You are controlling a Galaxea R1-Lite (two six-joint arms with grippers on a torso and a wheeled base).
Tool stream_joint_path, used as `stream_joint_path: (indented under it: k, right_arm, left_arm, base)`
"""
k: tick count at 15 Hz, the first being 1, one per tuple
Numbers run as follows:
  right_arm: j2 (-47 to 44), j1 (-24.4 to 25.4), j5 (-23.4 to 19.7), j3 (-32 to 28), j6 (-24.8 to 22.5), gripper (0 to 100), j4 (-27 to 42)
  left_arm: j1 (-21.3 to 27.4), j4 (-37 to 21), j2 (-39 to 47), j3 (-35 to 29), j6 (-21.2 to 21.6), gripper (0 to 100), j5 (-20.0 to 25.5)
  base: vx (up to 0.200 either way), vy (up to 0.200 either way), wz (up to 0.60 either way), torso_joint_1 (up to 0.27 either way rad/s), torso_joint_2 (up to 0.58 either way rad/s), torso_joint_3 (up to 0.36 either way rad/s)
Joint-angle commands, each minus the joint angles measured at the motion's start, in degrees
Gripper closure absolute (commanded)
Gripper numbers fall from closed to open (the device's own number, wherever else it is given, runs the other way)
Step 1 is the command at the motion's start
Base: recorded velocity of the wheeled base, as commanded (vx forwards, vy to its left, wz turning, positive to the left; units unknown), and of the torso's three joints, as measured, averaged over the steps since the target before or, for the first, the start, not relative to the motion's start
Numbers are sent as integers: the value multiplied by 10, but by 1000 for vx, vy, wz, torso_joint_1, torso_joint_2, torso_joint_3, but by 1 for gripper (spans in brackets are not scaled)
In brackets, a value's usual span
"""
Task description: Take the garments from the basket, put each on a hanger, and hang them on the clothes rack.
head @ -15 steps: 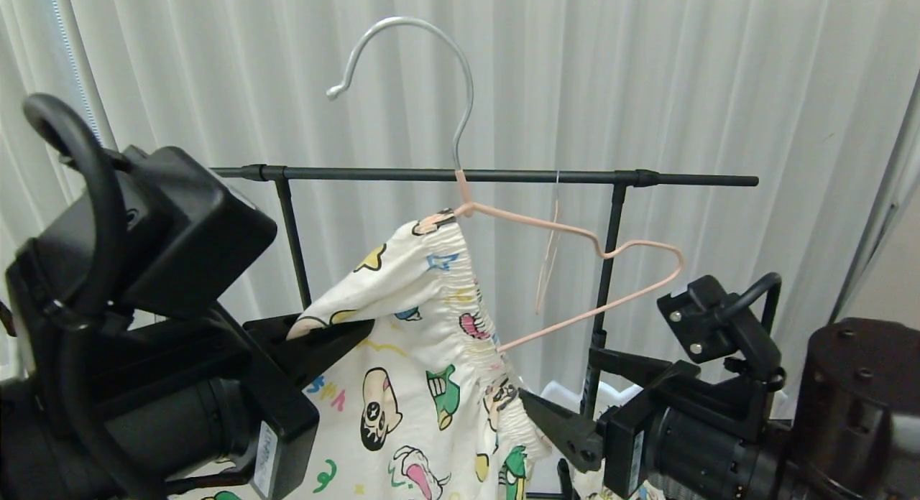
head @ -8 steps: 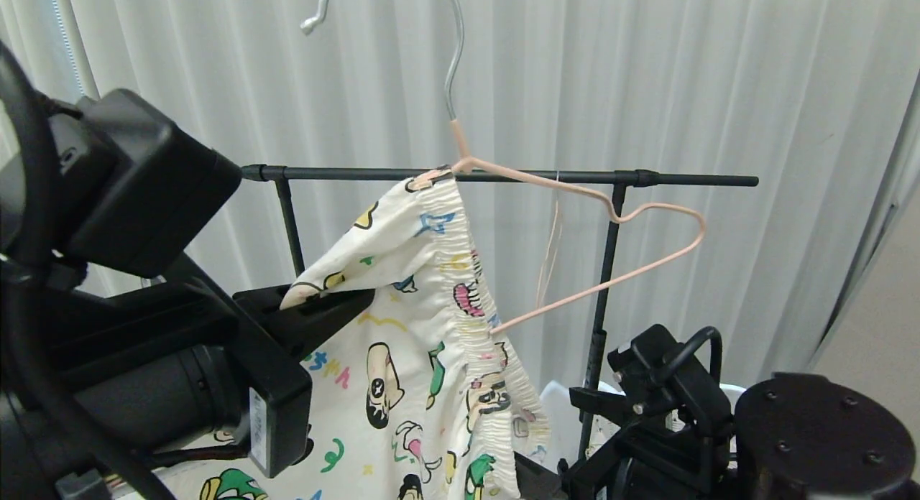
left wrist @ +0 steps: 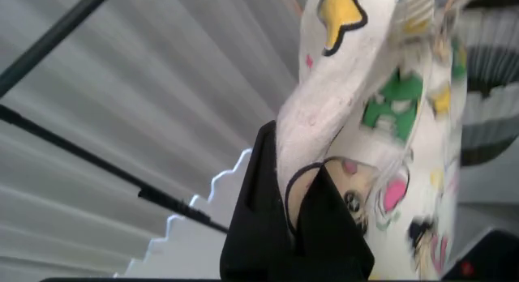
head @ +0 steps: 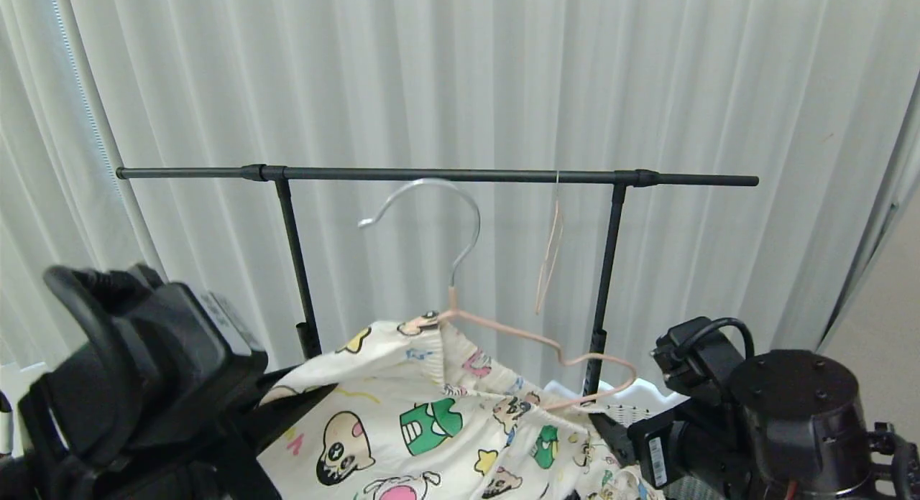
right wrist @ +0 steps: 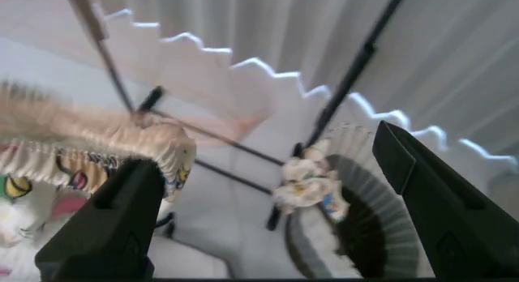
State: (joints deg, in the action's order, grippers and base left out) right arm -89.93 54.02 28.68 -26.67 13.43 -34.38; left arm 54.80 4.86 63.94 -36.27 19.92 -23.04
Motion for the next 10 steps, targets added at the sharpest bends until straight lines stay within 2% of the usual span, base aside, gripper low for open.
stream_joint_path:
  k: [1,4,10]
  right_arm:
    - [34,-37,1,7,-16,0,2]
    - [56,-51,0,8,-35,0,3]
    - [75,-60,-3,24,-71,0,2]
  left_arm:
    - [-11,0,-23,34,8,100,-1]
    - [-24,0,-29,77,11,100,-22]
    - [-37,0,-40,84,11,100,-30]
  base:
    - [0,0,0,0,0,0]
    - [0,0,0,0,0,0]
    - [0,0,0,0,0,0]
